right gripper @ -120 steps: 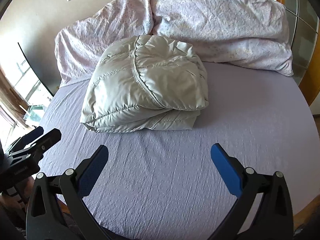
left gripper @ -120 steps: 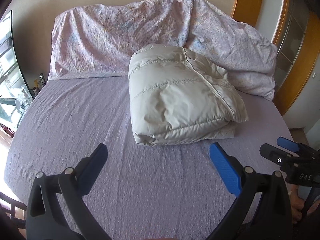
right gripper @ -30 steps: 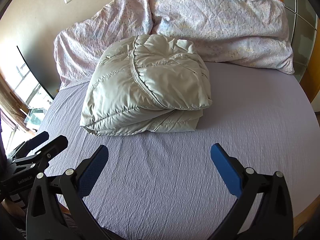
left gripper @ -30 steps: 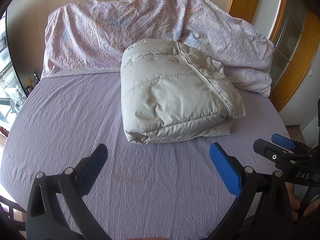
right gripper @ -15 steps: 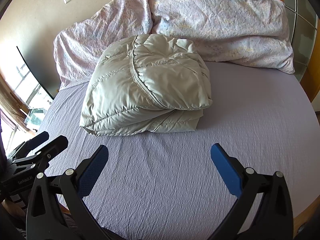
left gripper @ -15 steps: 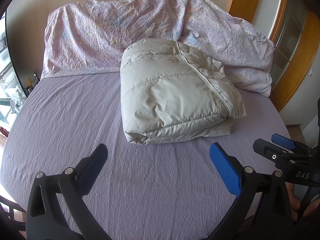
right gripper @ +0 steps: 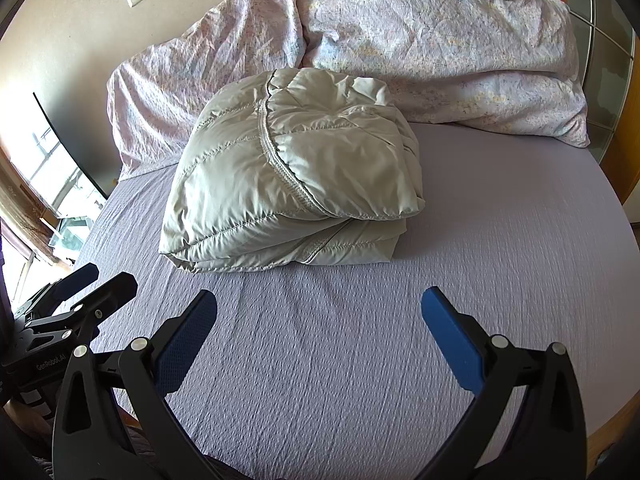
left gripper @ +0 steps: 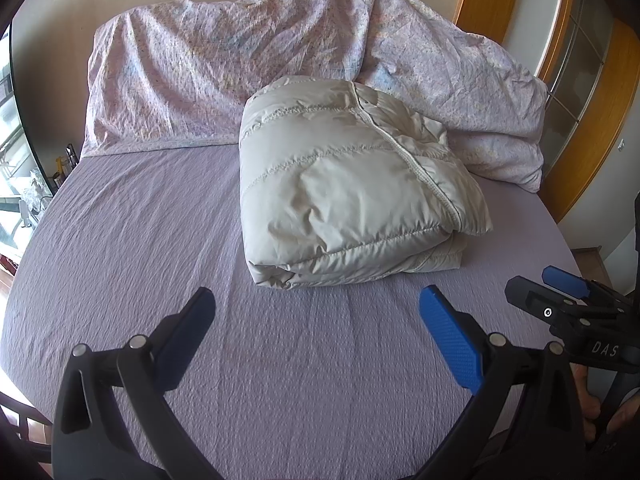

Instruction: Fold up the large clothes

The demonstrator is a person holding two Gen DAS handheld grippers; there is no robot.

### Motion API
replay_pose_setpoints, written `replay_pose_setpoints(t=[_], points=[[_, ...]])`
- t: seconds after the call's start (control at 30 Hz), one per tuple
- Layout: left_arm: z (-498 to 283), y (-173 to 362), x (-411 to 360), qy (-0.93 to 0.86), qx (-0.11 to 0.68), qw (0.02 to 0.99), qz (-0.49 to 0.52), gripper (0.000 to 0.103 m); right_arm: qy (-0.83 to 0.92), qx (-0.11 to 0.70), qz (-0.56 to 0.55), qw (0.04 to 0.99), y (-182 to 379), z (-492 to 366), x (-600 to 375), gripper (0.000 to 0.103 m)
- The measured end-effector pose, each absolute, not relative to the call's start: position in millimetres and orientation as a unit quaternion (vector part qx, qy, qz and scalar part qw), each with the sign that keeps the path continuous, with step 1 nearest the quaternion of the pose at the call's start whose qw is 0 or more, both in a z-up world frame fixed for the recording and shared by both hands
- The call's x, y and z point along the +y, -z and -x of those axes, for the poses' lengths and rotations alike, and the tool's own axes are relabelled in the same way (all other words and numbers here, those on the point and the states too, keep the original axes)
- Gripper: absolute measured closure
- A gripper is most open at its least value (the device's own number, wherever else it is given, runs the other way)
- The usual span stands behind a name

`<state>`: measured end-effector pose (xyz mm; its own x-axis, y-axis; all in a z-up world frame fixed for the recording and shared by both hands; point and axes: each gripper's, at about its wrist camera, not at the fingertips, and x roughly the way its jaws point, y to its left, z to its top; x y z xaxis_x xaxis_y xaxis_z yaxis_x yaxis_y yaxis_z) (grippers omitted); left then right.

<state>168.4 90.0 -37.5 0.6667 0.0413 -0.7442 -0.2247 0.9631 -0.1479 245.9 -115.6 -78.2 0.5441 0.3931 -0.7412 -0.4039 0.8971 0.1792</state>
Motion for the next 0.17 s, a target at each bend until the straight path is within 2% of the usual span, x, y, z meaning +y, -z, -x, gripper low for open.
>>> replay_pose_setpoints(t=[0.17], points=[[-167.1,40.9,88.3,-0.073,0.403,0.905,0.114,0.002,-0.227,0.420,0.006,0.878,78.1,-246.3,-115.9,0.001]])
